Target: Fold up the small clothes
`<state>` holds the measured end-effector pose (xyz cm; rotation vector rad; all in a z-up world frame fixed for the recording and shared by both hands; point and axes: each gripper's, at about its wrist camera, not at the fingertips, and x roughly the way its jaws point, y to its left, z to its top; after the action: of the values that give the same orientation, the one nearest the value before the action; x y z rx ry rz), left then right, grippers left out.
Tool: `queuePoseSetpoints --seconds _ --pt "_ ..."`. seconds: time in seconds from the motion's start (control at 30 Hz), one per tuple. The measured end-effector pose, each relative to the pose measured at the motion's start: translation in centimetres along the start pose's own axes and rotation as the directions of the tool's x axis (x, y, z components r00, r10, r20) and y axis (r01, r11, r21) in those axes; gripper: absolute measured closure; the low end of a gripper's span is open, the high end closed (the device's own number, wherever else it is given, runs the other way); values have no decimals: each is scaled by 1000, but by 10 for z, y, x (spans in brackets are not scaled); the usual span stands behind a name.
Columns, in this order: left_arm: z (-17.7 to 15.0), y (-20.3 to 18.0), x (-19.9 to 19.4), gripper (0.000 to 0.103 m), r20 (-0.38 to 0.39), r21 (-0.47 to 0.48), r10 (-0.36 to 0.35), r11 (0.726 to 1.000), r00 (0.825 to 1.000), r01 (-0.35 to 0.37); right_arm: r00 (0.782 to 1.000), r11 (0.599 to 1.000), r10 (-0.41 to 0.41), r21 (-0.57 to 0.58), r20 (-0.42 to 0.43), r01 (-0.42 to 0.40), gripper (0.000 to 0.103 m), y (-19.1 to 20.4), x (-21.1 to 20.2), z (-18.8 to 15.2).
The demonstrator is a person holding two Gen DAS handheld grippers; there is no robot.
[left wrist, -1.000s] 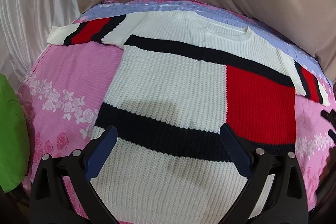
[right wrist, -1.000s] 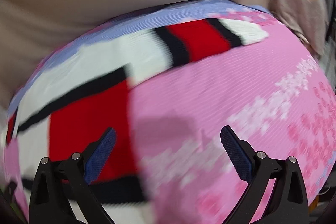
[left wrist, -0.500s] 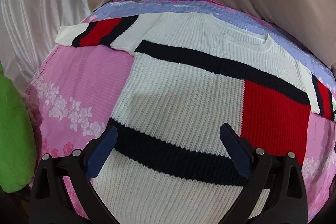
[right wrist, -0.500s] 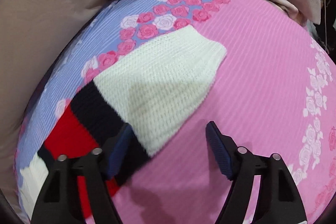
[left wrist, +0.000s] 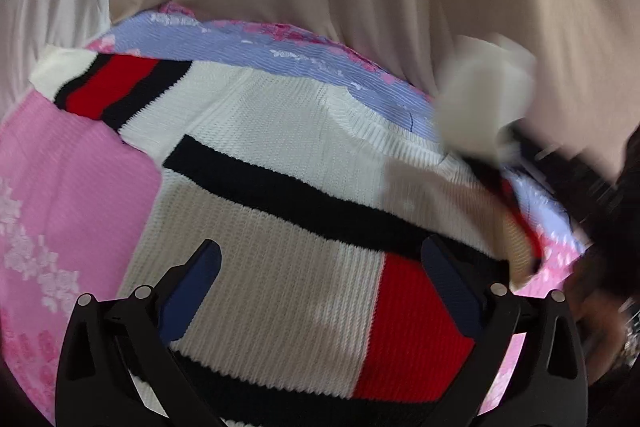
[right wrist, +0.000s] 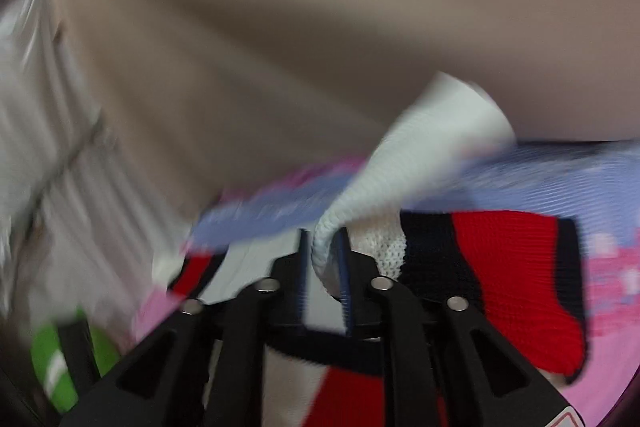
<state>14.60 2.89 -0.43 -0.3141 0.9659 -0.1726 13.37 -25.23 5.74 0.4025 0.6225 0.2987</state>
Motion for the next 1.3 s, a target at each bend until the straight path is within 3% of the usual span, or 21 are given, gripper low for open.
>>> queuePoseSetpoints --seconds 0.07,0.13,0.17,0.23,0.37,0.47,0.5,0.53,0.63,0.67,0.77,0.8,0.83,0.9,1.0,1.07,1.1,1.13,1.23,1.3 --pt "10 12 15 5 -36 -39 -22 999 999 20 992 994 -77 -89 -97 68 72 27 43 -21" --pt "18 27 28 5 -59 -84 -34 996 998 29 982 992 -119 -69 -147 110 71 30 54 -40" --pt "22 35 36 5 -72 -117 -36 993 997 28 982 993 -115 -39 -148 111 68 27 47 -46" --pt "28 47 53 5 -94 -173 -49 984 994 32 971 981 -190 2 -148 193 50 11 23 -64" --pt "52 54 92 5 -115 -282 -86 958 990 51 897 904 -397 86 -196 419 47 -47 -22 -91" --pt "78 48 126 5 -130 -306 -114 950 985 70 862 851 -441 187 -251 490 46 -89 -43 -106" --pt "84 44 134 6 -142 -302 -111 951 984 64 863 836 -431 245 -264 492 46 -101 -48 -111" --pt "91 39 145 13 -151 -293 -114 954 982 66 870 823 -415 298 -265 483 46 -111 -53 -114" --pt "99 30 165 85 -188 -259 -114 964 976 63 879 796 -407 377 -247 474 41 -126 -55 -115" --pt "100 29 165 93 -185 -269 -144 959 972 91 883 795 -401 386 -244 467 40 -130 -52 -113" --pt "103 33 142 94 -90 -276 -178 950 980 147 893 801 -375 399 -247 447 40 -135 -36 -105" --pt "104 37 131 95 -60 -279 -192 945 980 168 899 806 -359 403 -249 433 46 -139 -29 -104" --pt "103 44 117 95 -26 -288 -196 940 980 180 909 817 -335 405 -247 411 78 -141 -25 -102" --pt "102 58 101 95 4 -300 -182 938 983 175 925 832 -311 408 -219 376 99 -138 -28 -94" --pt "82 78 107 95 -50 -304 -128 947 990 107 936 852 -319 388 -148 352 99 -131 -43 -86" --pt "61 83 126 95 -128 -311 -90 949 988 46 906 846 -347 336 -243 414 99 -140 -26 -96" --pt "56 84 126 95 -107 -318 -100 946 989 61 892 840 -355 323 -281 436 100 -147 -17 -104" --pt "55 83 122 94 -95 -302 -89 952 991 56 897 836 -353 341 -266 429 100 -147 -18 -103" --pt "57 78 122 94 -100 -288 -75 957 992 43 884 820 -425 331 -193 467 99 -123 -39 -81" --pt "58 78 123 94 -101 -288 -74 957 992 42 895 845 -428 296 -122 445 99 -102 -46 -64"
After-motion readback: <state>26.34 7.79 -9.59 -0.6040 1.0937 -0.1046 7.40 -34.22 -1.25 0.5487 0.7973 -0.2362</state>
